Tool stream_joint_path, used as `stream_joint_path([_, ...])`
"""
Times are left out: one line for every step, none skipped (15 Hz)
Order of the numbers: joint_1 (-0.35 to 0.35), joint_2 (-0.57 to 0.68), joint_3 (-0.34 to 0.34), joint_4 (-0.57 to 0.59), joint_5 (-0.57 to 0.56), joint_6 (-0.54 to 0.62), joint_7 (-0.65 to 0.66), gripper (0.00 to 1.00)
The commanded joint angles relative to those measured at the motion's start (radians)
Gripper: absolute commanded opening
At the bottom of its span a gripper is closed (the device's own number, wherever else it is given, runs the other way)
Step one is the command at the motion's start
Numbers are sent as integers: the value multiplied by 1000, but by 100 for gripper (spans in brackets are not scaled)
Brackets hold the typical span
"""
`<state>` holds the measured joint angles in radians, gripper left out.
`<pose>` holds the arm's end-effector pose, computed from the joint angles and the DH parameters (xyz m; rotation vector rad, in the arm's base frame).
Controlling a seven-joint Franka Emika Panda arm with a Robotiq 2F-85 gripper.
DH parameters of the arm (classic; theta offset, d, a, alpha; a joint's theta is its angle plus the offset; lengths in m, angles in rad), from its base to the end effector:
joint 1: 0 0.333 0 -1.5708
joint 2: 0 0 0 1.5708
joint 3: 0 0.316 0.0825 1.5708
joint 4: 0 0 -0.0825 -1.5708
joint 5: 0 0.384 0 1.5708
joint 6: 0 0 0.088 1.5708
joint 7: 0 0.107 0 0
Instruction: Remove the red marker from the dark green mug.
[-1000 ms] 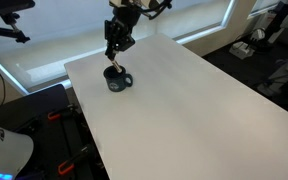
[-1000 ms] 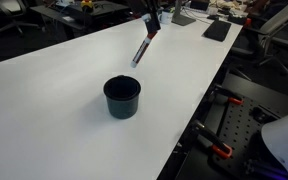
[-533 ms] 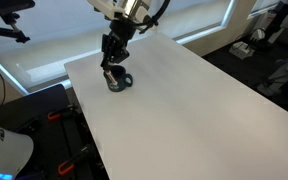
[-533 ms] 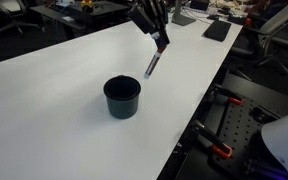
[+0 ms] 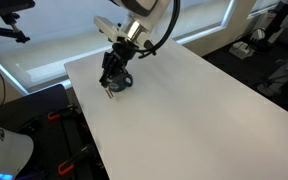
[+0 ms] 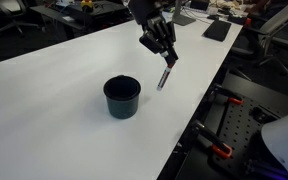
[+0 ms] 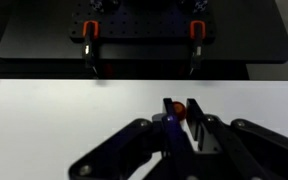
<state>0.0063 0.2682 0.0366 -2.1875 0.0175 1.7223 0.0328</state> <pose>0.4636 0.0219 0.2326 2.9303 0.0047 -1.1259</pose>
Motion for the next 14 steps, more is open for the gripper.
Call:
stream_joint_path([-11,44,-13,-17,15,61,-65,4])
stream_joint_path([-16,62,-15,-17,18,82,-86,4])
stream_joint_path([-22,84,-15,-15,22,101,-105,4])
stream_joint_path([-29,105,-14,-14,25,120,-130,4])
stream_joint_path([-36,124,-14,-13,27,136,-149,4])
stream_joint_path([-41,140,-14,-12,27,150,-161,4])
stream_joint_path([-46,145,-14,-11,25,137,-178,4])
stream_joint_path([-51,147,-14,-10,26,138,-191,4])
stream_joint_path([-58,149,-13,-11,31,142,-208,4])
stream_joint_path([-64,150,-10,-12,39,143,-229,4])
stream_joint_path([-72,150,-5,-14,50,144,-267,37])
stream_joint_path([-57,131,-14,-5,27,99,-223,19])
stream_joint_path([-61,138,-14,-5,33,113,-240,26])
stream_joint_path([-63,148,-13,-5,35,122,-247,33])
